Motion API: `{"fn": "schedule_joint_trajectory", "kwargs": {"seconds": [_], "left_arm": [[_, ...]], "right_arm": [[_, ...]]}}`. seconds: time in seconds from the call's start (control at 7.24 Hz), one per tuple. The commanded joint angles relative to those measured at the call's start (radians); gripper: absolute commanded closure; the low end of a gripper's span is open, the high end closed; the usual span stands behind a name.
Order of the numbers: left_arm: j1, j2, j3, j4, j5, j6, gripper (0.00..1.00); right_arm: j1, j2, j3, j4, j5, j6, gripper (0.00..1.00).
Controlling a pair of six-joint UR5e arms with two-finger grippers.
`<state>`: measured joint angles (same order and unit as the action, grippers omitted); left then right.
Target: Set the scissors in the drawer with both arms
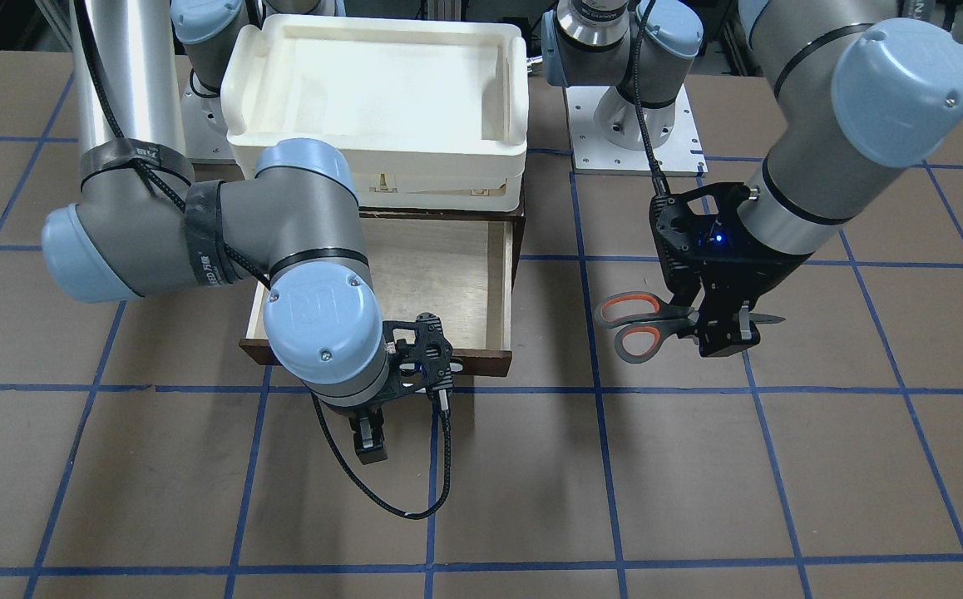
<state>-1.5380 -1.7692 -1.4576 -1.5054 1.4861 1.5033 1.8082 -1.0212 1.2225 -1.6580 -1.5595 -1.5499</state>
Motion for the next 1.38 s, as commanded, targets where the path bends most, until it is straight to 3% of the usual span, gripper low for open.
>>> {"fn": "schedule_joint_trajectory", "kwargs": {"seconds": [0.0, 0.41, 0.83, 1.24], "left_arm": [[-0.016, 0.004, -0.003, 0.001, -0.010, -0.031, 0.76], [-0.120, -0.007, -0.001, 0.010, -0.020, -0.176, 0.76], [-0.238, -0.030, -0.003, 0.063, -0.035, -0.276, 0.76], [-0.381, -0.090, -0.033, 0.170, -0.030, -0.362, 0.77]], "right_arm": [[-0.018, -0.052, -0.003, 0.001, -0.005, 0.001, 0.00], [-0.073, -0.193, 0.025, 0.030, -0.005, 0.164, 0.00], [-0.142, -0.377, 0.188, 0.086, -0.007, 0.530, 0.00], [-0.153, -0.435, 0.244, 0.106, -0.004, 1.004, 0.00]]}}
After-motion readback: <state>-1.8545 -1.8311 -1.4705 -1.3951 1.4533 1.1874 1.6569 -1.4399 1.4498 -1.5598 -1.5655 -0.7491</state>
